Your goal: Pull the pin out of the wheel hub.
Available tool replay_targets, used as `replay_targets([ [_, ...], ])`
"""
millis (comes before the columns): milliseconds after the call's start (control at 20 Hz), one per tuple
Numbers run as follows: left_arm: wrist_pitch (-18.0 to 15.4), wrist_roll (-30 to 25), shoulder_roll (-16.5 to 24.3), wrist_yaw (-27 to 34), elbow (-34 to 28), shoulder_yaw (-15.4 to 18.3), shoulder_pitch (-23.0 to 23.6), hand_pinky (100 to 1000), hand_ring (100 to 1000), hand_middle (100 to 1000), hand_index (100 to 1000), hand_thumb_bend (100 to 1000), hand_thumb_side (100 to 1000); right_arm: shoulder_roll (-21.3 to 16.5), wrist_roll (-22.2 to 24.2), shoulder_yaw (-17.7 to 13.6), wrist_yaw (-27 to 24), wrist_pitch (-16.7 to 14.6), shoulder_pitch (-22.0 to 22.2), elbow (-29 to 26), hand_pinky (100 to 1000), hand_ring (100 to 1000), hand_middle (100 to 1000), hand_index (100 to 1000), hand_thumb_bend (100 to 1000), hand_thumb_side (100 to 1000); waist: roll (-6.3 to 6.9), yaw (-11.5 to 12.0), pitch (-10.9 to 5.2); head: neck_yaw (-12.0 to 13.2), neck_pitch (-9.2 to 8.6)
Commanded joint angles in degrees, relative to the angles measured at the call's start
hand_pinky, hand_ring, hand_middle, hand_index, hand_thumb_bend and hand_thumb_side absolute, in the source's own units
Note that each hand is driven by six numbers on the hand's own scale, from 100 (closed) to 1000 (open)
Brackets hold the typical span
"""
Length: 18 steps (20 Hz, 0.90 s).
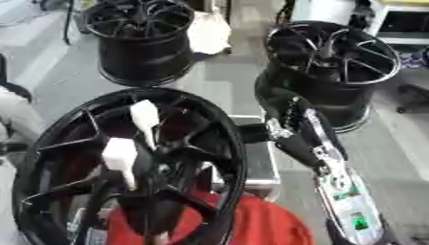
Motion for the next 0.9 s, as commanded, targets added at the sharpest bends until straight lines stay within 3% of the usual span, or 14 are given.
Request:
replay_targets([
  [50,-0.19,0.37,1.87,0.40,-1.60,0.37,-0.89,618,602,622,808,100,665,-0.50,0.13,-0.52,0.27,-0.10,-0.60,-0.75,670,665,720,859,100,351,0.24,-0.10,-0.47,0.01,-0.01],
  [250,-0.94,0.59,3.99,0.88,-1.97,0.28,-0.86,619,603,624,809,100,650,-0.49,0.22,-0.40,0.26,-0.13,-0.59,-0.69,670,665,720,859,100,351,0.36,-0.29,-0.48,0.05,0.00],
  [450,-3.37,0.74,9.77,2.20,-2.66,-0.68,-0.41,621,609,632,813,100,614,-0.58,0.33,-0.28,0.30,-0.14,-0.62,-0.63,670,665,720,859,100,351,0.60,-0.62,-0.46,-0.01,-0.05],
  [700,-11.00,-0.11,24.51,3.86,-3.91,-4.64,0.12,637,626,658,830,100,548,-0.88,0.59,0.00,0.39,-0.15,-0.65,-0.55,670,664,720,860,100,352,1.20,-1.43,-0.50,0.23,-0.11],
  [900,-19.11,-3.12,37.52,5.38,-3.40,-11.15,-1.56,653,646,683,844,100,519,-1.07,0.96,0.40,0.46,-0.20,-0.58,-0.44,669,664,720,860,100,352,1.83,-2.23,-0.77,0.65,0.14],
])
